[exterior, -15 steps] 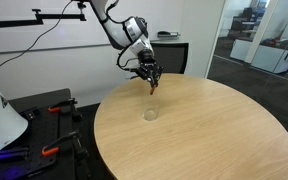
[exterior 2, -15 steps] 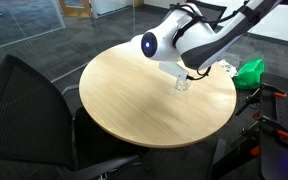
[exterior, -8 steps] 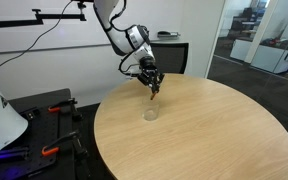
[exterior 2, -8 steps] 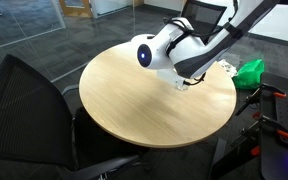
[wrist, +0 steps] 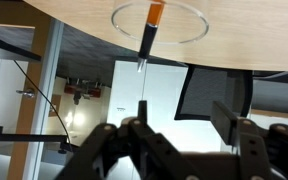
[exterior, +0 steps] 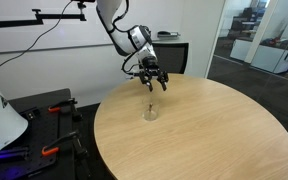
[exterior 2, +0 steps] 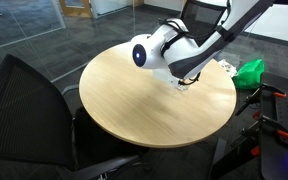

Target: Pick up the pen from the table and put it in the glass cup.

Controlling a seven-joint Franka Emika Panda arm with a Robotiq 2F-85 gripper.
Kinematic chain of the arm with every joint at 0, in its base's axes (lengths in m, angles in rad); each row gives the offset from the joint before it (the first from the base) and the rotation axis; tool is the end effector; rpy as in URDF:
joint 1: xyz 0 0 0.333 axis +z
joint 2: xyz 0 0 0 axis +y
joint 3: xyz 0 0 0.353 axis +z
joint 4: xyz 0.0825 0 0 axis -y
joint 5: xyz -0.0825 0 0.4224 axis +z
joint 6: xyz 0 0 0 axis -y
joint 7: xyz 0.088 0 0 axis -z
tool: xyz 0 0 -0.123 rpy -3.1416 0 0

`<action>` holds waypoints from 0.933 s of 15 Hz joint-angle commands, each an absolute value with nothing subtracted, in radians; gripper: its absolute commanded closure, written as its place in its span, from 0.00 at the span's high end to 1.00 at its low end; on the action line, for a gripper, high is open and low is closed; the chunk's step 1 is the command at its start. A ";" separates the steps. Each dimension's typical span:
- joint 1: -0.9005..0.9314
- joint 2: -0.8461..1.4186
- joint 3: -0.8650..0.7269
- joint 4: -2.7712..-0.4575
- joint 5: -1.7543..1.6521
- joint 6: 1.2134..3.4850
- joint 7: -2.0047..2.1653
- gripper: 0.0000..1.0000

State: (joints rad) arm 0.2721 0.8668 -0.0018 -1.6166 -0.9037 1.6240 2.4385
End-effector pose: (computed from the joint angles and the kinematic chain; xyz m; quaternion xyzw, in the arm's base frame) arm 0.6474 0.0832 0.0956 0.5616 -0.6278 0.2979 0.4492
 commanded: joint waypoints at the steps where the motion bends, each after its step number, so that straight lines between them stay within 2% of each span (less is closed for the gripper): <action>1: 0.284 0.818 -0.005 -1.616 -0.908 1.588 2.436 0.99; 14: 0.266 0.567 -0.015 -1.718 -0.956 1.582 2.541 1.00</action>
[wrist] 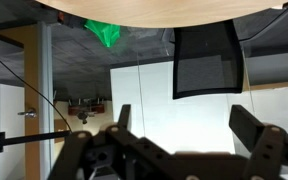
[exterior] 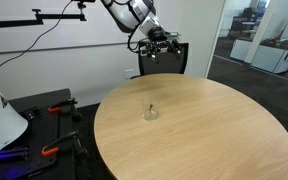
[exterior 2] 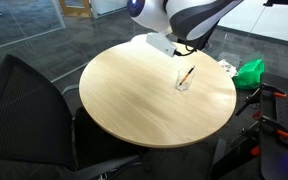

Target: Pick up the pen from the table and put it in the glass cup.

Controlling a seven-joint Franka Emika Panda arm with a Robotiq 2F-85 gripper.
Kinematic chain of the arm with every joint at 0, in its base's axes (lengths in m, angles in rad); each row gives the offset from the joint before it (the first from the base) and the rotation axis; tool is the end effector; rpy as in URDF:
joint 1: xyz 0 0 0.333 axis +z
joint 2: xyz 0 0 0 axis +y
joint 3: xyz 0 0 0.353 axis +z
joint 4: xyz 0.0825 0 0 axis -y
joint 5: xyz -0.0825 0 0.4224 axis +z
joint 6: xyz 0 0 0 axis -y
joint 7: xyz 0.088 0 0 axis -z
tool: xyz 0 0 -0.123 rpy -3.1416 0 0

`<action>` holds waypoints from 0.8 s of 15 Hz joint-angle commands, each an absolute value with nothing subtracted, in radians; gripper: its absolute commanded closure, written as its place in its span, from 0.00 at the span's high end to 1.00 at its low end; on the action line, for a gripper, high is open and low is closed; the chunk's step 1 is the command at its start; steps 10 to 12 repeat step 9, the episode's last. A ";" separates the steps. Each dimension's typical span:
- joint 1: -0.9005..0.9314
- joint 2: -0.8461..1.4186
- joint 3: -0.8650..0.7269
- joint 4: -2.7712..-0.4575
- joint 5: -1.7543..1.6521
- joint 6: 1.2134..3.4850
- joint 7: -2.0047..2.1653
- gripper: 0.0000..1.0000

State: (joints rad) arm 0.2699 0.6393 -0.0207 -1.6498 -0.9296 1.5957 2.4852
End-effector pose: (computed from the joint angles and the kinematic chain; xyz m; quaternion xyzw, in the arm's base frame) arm 0.6733 0.0731 0.2382 0.5127 -0.6823 0.3533 0.3832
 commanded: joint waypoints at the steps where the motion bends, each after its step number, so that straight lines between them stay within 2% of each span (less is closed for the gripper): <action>1: 0.255 0.626 -0.003 -1.655 -0.942 1.587 2.498 1.00; 12: 0.252 0.631 0.002 -1.658 -0.942 1.588 2.499 1.00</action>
